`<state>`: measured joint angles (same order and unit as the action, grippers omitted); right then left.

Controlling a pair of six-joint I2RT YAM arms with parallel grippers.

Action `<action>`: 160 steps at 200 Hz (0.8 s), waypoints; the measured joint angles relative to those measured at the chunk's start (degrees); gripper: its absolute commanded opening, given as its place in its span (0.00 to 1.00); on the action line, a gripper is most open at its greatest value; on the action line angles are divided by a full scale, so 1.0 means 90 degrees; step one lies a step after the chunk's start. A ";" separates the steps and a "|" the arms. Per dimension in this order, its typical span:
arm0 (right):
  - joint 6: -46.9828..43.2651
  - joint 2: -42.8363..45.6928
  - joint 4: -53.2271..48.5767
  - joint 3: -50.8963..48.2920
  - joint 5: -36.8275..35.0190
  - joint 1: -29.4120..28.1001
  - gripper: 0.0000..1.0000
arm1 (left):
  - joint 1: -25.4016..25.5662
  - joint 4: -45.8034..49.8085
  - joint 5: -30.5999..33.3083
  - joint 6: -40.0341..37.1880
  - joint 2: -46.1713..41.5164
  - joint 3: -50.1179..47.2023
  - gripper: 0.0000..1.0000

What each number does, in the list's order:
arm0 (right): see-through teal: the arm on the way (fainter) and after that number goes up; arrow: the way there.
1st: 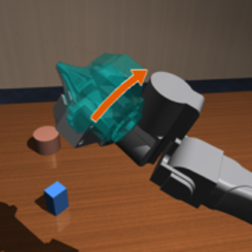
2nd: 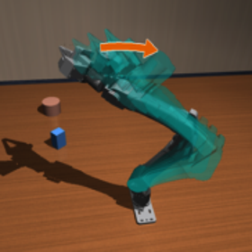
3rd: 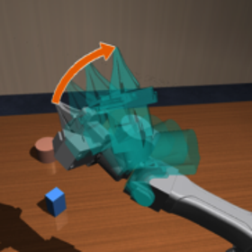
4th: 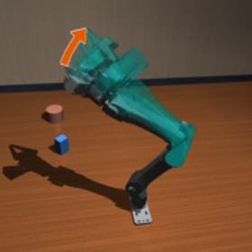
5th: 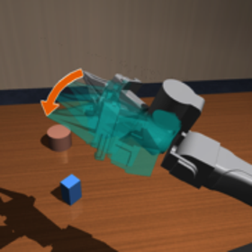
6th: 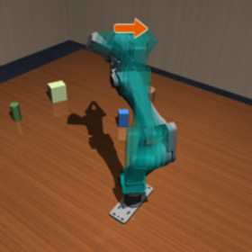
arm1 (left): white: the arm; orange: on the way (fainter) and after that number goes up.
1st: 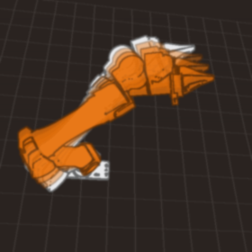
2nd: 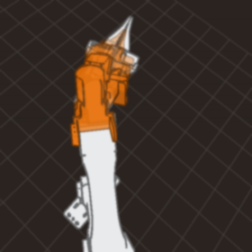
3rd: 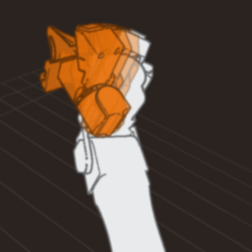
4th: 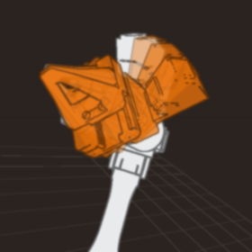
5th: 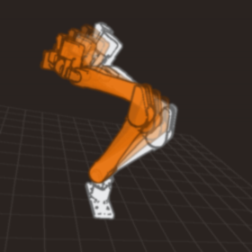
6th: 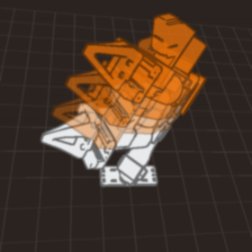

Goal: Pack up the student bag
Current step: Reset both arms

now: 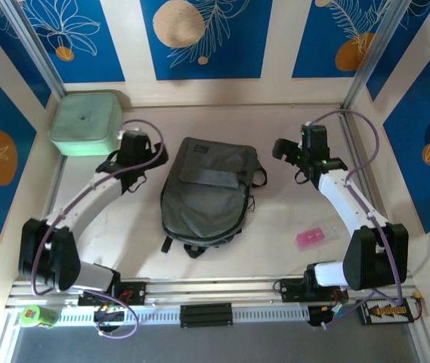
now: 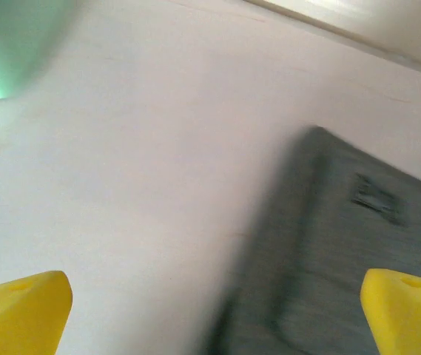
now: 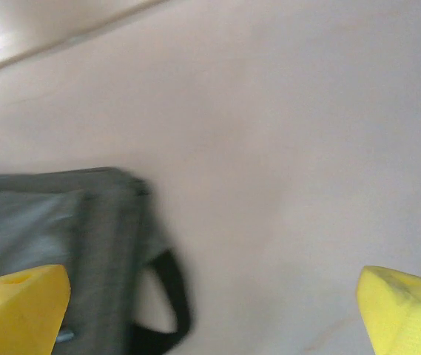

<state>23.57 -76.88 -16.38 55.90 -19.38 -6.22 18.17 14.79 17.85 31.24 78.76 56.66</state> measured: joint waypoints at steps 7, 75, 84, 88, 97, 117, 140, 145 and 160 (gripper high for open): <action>-0.0019 0.0007 0.0087 -0.0192 -0.0206 0.0114 0.99 | -0.0117 -0.0102 0.0325 -0.0141 -0.0165 -0.0328 1.00; -0.0265 -0.0068 0.1630 -0.1948 -0.0996 0.0777 0.99 | -0.0670 -0.2113 0.1741 -0.1989 -0.0486 -0.2548 0.99; -0.0364 -0.0070 0.1887 -0.2127 -0.0976 0.0775 0.99 | -0.0673 -0.2625 0.1715 -0.2254 -0.0469 -0.2647 0.99; -0.0418 -0.0070 0.2033 -0.2208 -0.0957 0.0775 0.99 | -0.0675 -0.2905 0.1685 -0.2395 -0.0449 -0.2718 0.99; -0.0532 -0.0070 0.2380 -0.2356 -0.0884 0.0775 0.99 | -0.0678 -0.3507 0.1588 -0.2674 -0.0401 -0.2914 0.99; -0.0838 -0.0070 0.3215 -0.2681 -0.0568 0.0775 0.99 | -0.0687 -0.4942 0.1139 -0.3283 -0.0216 -0.3606 1.00; -0.1144 -0.0070 0.4073 -0.2999 -0.0141 0.0780 0.99 | -0.0716 -0.5848 0.0474 -0.3767 0.0117 -0.4039 0.99; -0.1173 -0.0070 0.4238 -0.3065 -0.0041 0.0787 0.99 | -0.0719 -0.5991 0.0359 -0.3847 0.0170 -0.4058 1.00; -0.1256 -0.0112 0.4796 -0.3283 0.0223 0.0801 0.99 | -0.0743 -0.6407 0.0068 -0.3993 0.0272 -0.4080 0.99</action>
<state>12.27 -77.89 26.79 26.35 -17.37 0.99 11.49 -42.87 18.46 -4.69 81.21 19.94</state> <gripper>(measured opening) 0.991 0.995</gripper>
